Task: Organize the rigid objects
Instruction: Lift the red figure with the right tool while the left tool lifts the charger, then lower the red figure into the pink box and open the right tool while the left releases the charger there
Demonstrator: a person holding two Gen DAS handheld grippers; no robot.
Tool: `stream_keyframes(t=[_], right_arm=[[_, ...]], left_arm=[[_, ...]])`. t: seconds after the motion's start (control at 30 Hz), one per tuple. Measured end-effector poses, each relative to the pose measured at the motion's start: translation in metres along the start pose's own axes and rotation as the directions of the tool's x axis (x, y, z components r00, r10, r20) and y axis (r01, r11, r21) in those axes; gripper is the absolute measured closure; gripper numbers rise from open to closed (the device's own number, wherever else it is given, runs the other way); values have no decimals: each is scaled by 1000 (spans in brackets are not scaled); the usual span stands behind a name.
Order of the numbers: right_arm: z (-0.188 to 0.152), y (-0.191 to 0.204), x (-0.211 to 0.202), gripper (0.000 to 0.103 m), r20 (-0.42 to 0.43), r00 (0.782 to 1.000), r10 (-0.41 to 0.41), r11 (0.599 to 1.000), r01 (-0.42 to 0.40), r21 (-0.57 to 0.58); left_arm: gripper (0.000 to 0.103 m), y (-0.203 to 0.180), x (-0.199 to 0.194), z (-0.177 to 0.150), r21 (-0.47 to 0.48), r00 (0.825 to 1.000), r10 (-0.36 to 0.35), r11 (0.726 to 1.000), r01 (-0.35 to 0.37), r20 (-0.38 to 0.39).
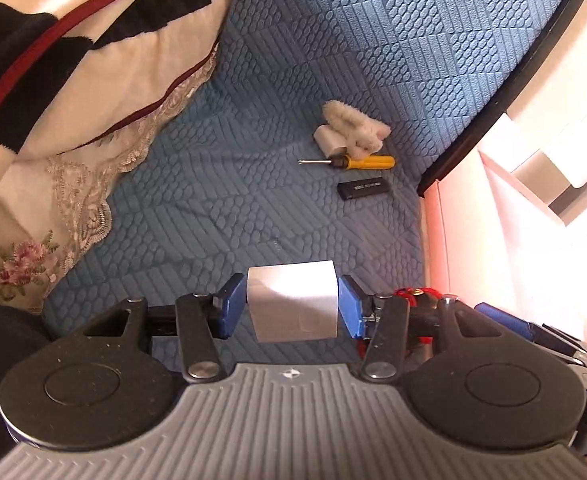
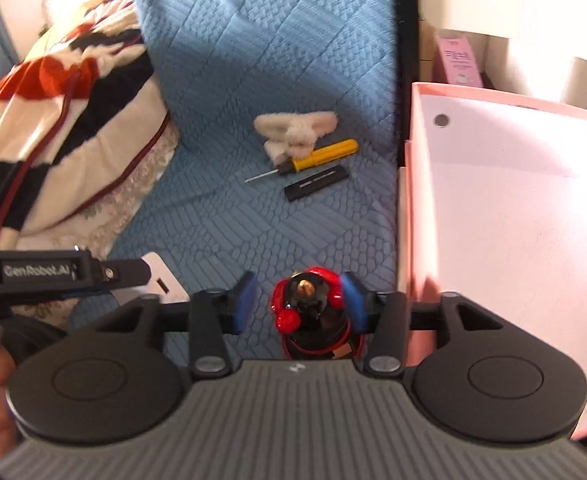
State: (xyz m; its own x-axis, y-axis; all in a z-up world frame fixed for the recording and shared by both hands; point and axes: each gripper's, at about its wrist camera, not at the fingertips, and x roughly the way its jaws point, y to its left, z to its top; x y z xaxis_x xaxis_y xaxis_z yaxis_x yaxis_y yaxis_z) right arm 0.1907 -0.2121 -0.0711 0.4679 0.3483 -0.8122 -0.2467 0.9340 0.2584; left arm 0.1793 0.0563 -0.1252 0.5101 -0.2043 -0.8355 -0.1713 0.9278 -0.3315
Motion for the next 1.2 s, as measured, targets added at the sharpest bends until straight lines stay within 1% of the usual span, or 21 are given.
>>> stream_keyframes(t=[0.1, 0.17, 0.2, 0.23, 0.27, 0.37, 0.4, 0.47, 0.57, 0.6, 0.63, 0.67, 0.73, 0.87, 0.97, 1.03, 1.1, 1.2], right_arm=[[2, 2, 13, 44, -59, 998, 29, 998, -33, -54], [3, 4, 20, 43, -83, 996, 27, 995, -35, -94], [3, 6, 22, 40, -82, 996, 17, 993, -26, -119], [3, 7, 25, 34, -83, 997, 0, 989, -12, -146], [3, 8, 28, 32, -86, 996, -19, 985, 4, -173], [2, 10, 41, 32, -113, 992, -60, 972, 32, -234], [2, 13, 44, 32, -117, 990, -74, 961, 40, -275], [0, 18, 52, 33, -166, 983, -81, 939, 19, -342], [-6, 23, 61, 33, -205, 970, -129, 901, 28, -432], [-8, 25, 63, 35, -209, 968, -140, 889, 29, -457], [-10, 24, 64, 39, -205, 968, -147, 886, 37, -462], [-9, 21, 65, 40, -208, 967, -148, 891, 39, -453], [-7, 15, 63, 40, -199, 972, -125, 914, 35, -403], [1, 7, 47, 40, -168, 984, -59, 948, 2, -319], [12, 6, 24, 40, -114, 992, -48, 959, 13, -283], [25, 1, 5, 40, -88, 996, -24, 971, 2, -240], [37, -6, -14, 40, -56, 998, -3, 977, -9, -214], [55, -14, -42, 40, -3, 1000, 4, 979, -5, -203]], left_arm=[[47, 3, 0, 0, 1, 1000, 7, 1000, -7, -1], [47, 5, 1, -1, 0, 1000, 12, 1000, -12, -5], [47, 6, 2, -1, -3, 1000, 14, 1000, -14, -8], [47, 6, 2, -1, -5, 1000, 16, 1000, -16, -9], [47, 6, 2, -1, -4, 1000, 18, 1000, -18, -10], [47, 3, 0, -1, 2, 1000, 21, 1000, -21, -6], [47, 3, -1, -1, 3, 1000, 22, 1000, -22, -4], [47, 0, -3, -1, 5, 1000, 27, 1000, -27, -2], [47, -1, -4, -1, 9, 999, 35, 999, -35, 1], [47, -1, -5, -1, 7, 999, 39, 999, -39, 0], [47, -1, -5, -1, 5, 999, 42, 999, -42, -1], [47, -2, -6, -1, 4, 999, 44, 999, -44, 0], [47, -2, -8, 0, 5, 999, 47, 999, -47, 3], [47, -7, -15, 3, 8, 998, 58, 998, -58, 13], [47, -16, -23, 7, 5, 998, 53, 999, -53, 26], [47, -24, -29, 11, 5, 999, 39, 999, -39, 32], [47, -35, -34, 17, 10, 999, 28, 1000, -29, 40], [47, -59, -41, 30, 24, 998, 1, 1000, -3, 60]])
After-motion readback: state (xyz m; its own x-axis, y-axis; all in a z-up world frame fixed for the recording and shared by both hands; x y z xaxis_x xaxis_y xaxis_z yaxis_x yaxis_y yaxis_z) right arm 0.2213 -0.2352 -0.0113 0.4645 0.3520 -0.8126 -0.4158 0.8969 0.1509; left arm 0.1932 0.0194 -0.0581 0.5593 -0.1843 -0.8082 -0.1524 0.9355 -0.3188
